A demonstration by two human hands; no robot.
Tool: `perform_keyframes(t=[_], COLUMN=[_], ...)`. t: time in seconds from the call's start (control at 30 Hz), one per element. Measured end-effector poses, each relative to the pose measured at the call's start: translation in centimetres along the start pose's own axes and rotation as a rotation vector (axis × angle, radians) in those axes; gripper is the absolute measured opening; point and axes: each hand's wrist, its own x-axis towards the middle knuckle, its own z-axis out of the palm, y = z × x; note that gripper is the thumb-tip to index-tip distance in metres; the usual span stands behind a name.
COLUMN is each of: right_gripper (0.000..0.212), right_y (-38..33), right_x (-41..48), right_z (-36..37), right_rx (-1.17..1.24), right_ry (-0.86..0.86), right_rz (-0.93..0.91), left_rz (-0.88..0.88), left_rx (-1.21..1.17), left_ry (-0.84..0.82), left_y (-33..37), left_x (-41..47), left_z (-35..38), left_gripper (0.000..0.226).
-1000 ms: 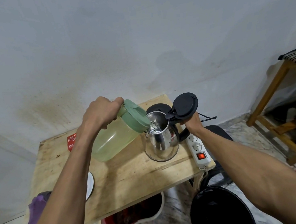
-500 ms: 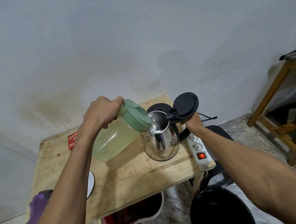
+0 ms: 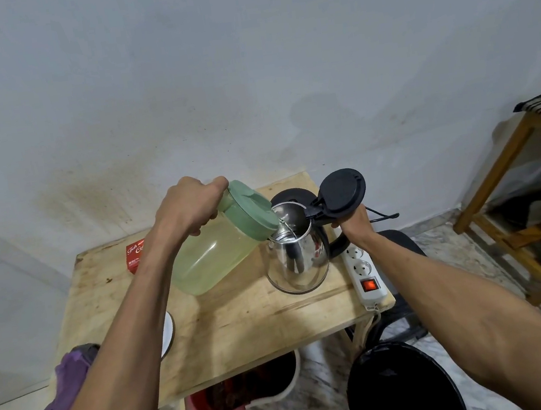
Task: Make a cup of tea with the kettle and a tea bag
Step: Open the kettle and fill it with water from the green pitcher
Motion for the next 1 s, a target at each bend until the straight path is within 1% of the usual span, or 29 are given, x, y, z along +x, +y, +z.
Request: perform_keyframes(t=[0.17, 0.33, 0.43, 0.5, 0.63, 0.73, 0.83, 0.93, 1.0], right_gripper=[0.037, 0.022, 0.019, 0.017, 0.017, 0.013, 0.009, 0.009, 0.012], right_y=[-0.5, -0.7, -0.5, -0.5, -0.5, -0.7, -0.7, -0.7, -0.9], right_x=[-0.5, -0.6, -0.3, -0.3, -0.4, -0.5, -0.6, -0.7, -0.9], right_z=[-0.2, -0.2, -0.2, -0.1, -0.2, -0.3, -0.3, -0.4, -0.5], right_rx=[0.016, 0.000, -0.011, -0.019, -0.020, -0.008, -0.004, 0.010, 0.034], right_ry=[-0.006, -0.013, -0.015, -0.023, -0.016, -0.023, -0.029, -0.036, -0.047], right_rz=[-0.011, 0.009, 0.031, 0.034, 0.008, -0.010, -0.036, -0.059, -0.069], left_rz=[-0.025, -0.074, -0.125, -0.172, -0.253, -0.271, -0.311, -0.346, -0.342], left_rx=[-0.117, -0.368, -0.516, -0.604, -0.776, -0.872, -0.901, -0.902, -0.923], left_ry=[0.004, 0.007, 0.024, 0.055, 0.129, 0.246, 0.350, 0.406, 0.430], left_y=[-0.9, -3.2, -4.6, -5.7, -8.4, -10.5, -12.0, -12.8, -12.8], left_x=[-0.3, -0.8, -1.2, -1.6, -2.6, -3.4, -3.8, -3.1, -2.3], left_z=[0.5, 1.2, 1.9, 2.4, 4.0, 5.7, 7.3, 8.9, 9.9], left_gripper=[0.045, 0.033, 0.041, 0.047, 0.036, 0.039, 0.046, 0.056, 0.055])
